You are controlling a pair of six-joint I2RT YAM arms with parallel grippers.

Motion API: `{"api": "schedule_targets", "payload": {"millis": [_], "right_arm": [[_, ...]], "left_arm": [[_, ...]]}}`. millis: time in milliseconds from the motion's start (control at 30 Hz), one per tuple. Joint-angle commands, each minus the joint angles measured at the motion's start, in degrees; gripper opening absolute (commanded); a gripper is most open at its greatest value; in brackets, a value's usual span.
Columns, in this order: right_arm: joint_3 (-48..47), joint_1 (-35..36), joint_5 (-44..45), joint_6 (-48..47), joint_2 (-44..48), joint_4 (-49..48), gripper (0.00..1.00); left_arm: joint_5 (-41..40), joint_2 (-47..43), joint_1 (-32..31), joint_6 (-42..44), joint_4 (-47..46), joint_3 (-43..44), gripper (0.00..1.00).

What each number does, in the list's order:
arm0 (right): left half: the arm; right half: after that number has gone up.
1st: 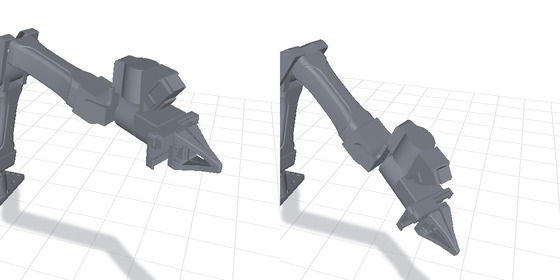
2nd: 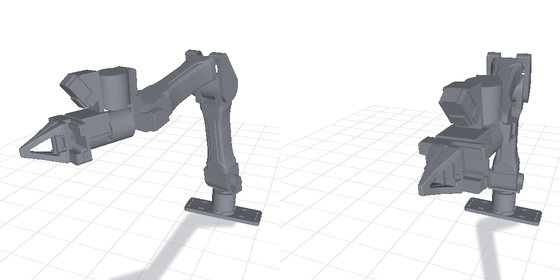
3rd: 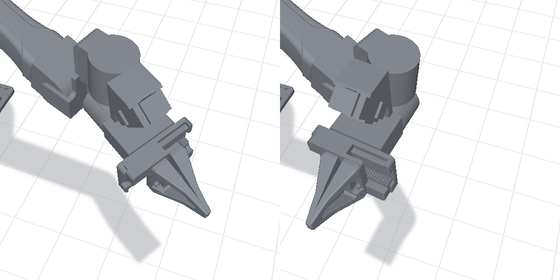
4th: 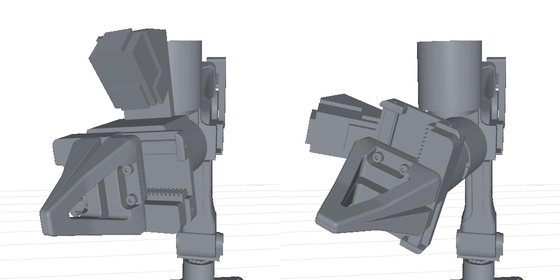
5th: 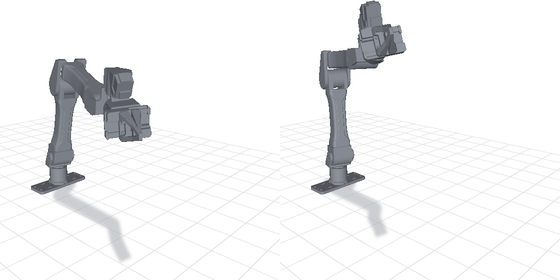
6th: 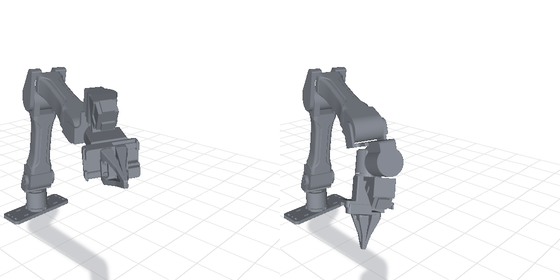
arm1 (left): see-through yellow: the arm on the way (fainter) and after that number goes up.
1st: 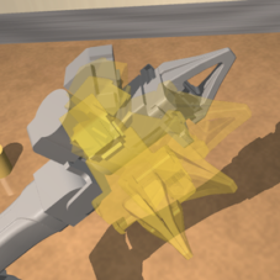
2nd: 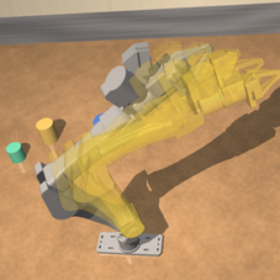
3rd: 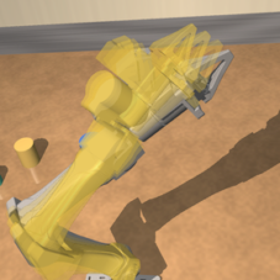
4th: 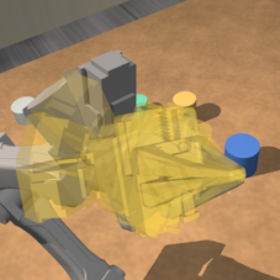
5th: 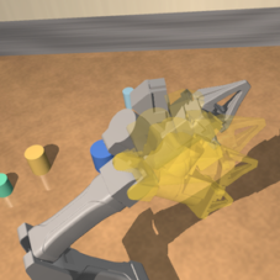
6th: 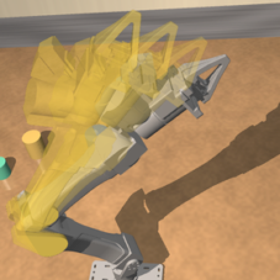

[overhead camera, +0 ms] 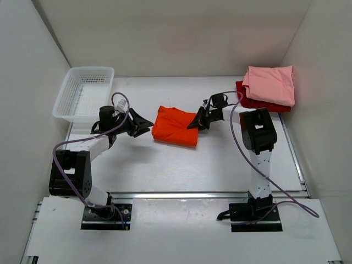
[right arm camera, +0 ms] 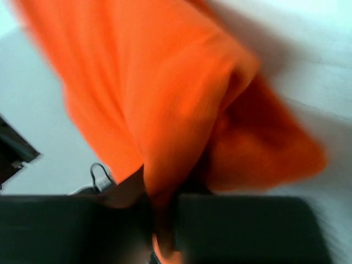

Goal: Fold and stack the t-shirts
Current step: Put the neatly folded tshirt into the corner of the board with the right arm

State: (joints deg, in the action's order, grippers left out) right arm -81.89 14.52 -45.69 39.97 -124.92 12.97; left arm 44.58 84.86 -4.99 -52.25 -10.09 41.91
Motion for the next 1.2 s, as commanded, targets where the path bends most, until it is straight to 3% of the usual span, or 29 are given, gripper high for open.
{"api": "schedule_targets", "payload": {"millis": [0,33,100,200,333,433,733,1067,1167], "right_arm": [[-1.51,-0.45,-0.99,-3.38,-1.47,6.59,0.0],[-4.31,-0.72,3.11,-7.41,-1.03,9.59,0.0],[-11.51,0.23,21.94,-15.39,0.29,23.7,0.0],[-22.15,2.95,41.67,-25.79,1.08,31.83,0.0],[-27.27,3.58,60.23,-35.28,2.31,34.05,0.0],[-28.06,3.84,67.64,-39.52,3.98,33.17,0.0],[-38.43,-3.71,70.83,-48.22,9.42,35.38,0.0],[-40.54,-21.19,63.54,-50.95,10.85,25.71,0.0],[-46.32,-25.24,60.04,-49.2,7.87,25.78,0.0]], "left_arm": [[2.27,-2.15,0.77,-0.84,-1.16,0.81,0.59],[2.18,-2.24,0.43,-1.01,-1.34,0.72,0.59],[2.35,-2.15,0.25,-1.01,-1.16,0.45,0.59],[2.44,-1.98,-0.01,-0.93,-1.51,-0.34,0.58],[2.71,-1.28,-0.81,-1.1,-1.43,-1.04,0.58],[2.45,-0.92,-1.06,-0.49,-0.73,-0.17,0.57],[2.45,2.5,-1.86,-0.05,0.33,1.77,0.57],[-0.8,2.77,-4.32,2.5,4.19,3.26,0.56],[-0.81,3.82,-5.37,2.68,4.81,3.88,0.56]]}}
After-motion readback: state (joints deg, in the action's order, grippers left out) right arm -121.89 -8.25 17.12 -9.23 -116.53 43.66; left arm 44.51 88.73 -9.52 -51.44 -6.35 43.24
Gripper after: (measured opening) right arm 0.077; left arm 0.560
